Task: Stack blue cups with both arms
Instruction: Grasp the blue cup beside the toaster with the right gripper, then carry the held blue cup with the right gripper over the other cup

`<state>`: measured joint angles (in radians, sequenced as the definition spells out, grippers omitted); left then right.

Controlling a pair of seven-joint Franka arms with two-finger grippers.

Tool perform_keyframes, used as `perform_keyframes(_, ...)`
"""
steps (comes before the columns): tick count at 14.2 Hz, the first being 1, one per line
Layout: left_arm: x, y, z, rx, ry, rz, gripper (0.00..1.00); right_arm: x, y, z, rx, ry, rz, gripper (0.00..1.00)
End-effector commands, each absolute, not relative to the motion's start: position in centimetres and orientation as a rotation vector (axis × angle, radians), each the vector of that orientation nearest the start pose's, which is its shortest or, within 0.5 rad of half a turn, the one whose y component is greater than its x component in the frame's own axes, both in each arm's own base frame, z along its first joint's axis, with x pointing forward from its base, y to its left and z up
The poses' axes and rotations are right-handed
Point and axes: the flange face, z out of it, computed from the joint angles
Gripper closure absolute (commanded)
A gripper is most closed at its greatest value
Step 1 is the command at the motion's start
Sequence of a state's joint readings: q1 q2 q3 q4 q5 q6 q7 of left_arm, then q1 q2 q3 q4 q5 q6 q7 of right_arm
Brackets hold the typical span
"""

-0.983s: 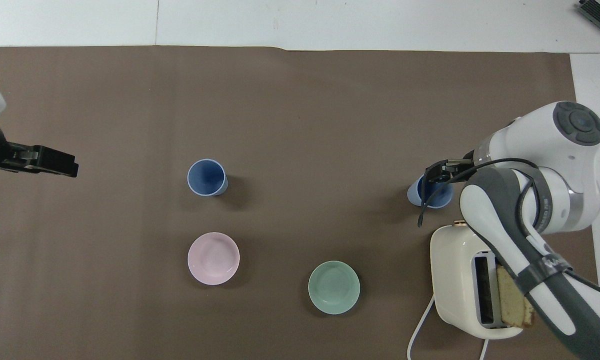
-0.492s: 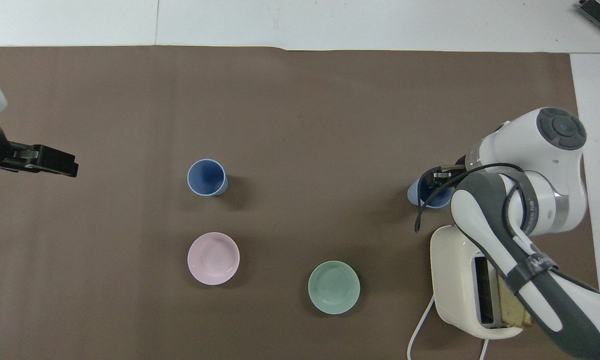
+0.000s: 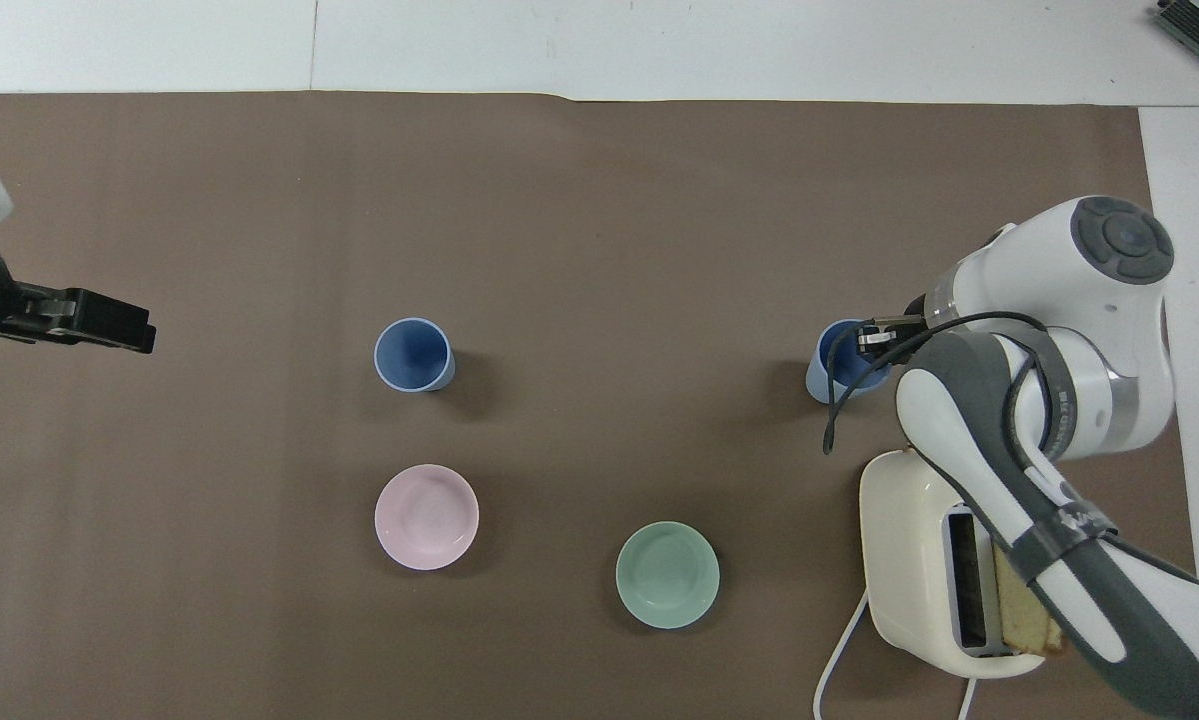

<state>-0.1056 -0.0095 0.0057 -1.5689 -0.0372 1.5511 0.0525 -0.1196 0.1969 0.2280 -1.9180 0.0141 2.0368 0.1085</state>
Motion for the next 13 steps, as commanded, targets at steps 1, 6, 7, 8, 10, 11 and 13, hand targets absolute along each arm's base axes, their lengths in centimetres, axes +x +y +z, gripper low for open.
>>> perform_keyframes(1, 54.7, -5.6, 63.3, -3.162, 0.247, 0.03, 0.0, 60.6, 7.4, 43.7, -3.09, -0.06, 0.149, 1.0)
perform_keyframes(6, 54.7, -5.6, 63.3, -3.163, 0.242, 0.028, 0.0, 61.1, 10.9, 48.9, -3.073, -0.117, 0.087, 1.0)
perform_keyframes(7, 54.7, -5.6, 63.3, -3.162, 0.245, 0.028, 0.0, 61.1, 12.0, 49.2, -3.07, -0.128, 0.086, 1.0)
perform_keyframes(8, 54.7, -5.6, 63.3, -3.162, 0.245, 0.028, 0.0, 61.0, 13.4, 49.0, -3.075, -0.147, 0.108, 1.0)
perform_keyframes(10, 54.7, -5.6, 63.3, -3.163, 0.242, 0.028, 0.0, 61.8, 16.6, 50.5, -3.067, -0.168, 0.092, 1.0)
perform_keyframes(11, 54.6, -5.6, 63.4, -3.163, 0.242, 0.025, 0.0, 62.1, 18.4, 51.3, -3.064, -0.138, 0.064, 1.0)
perform_keyframes(13, 54.3, -5.5, 64.0, -3.163, 0.243, 0.006, 0.0, 62.4, 21.4, 52.2, -3.052, -0.12, 0.019, 1.0)
